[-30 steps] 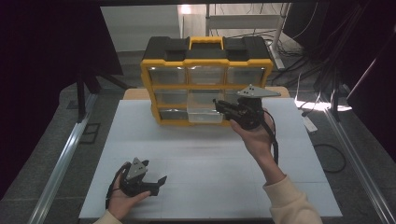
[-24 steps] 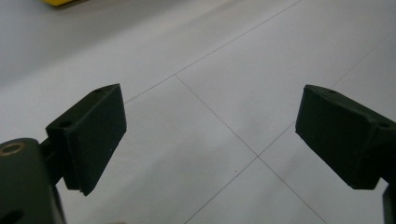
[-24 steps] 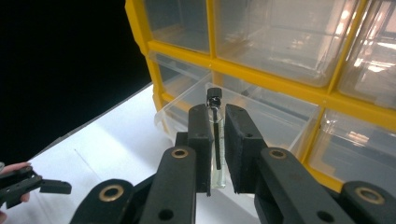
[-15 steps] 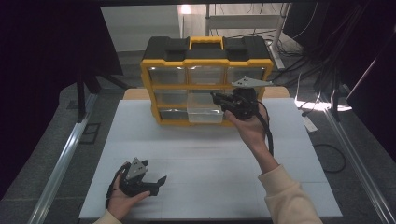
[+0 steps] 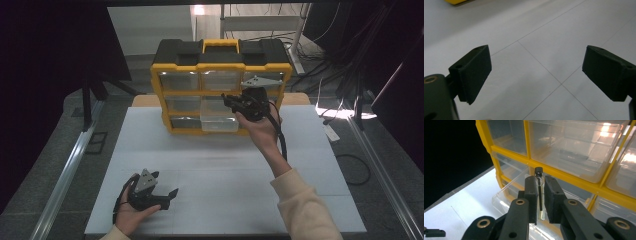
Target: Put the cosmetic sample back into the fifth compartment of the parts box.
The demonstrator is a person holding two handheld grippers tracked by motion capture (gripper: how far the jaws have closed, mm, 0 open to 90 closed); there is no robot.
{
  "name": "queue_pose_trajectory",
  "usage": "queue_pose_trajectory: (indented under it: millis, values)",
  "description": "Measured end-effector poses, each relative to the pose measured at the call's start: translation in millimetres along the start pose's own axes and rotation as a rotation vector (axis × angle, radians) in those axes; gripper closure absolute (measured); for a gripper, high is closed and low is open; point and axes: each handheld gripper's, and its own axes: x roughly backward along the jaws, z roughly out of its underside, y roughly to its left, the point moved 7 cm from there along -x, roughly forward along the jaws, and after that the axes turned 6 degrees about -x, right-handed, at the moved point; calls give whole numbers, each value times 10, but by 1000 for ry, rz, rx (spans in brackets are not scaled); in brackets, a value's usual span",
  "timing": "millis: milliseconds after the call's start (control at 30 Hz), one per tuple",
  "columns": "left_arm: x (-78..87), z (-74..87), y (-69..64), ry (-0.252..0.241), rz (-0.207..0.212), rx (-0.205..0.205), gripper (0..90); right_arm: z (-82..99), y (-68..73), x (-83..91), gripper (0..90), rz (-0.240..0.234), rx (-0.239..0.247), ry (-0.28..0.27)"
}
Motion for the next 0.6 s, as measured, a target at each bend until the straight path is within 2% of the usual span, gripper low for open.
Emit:
queue_pose_trajectory:
  millis: [167,333,600]
  values:
    - [1,2,2,0,0,0,92,-5,-14,-68,810,9,5,8]
    - [2,3,3,0,0,1,93,16,-26,-129,809,2,-11,17]
    - [7,5,3,2,0,-1,93,83,-93,-221,808,25,0,49]
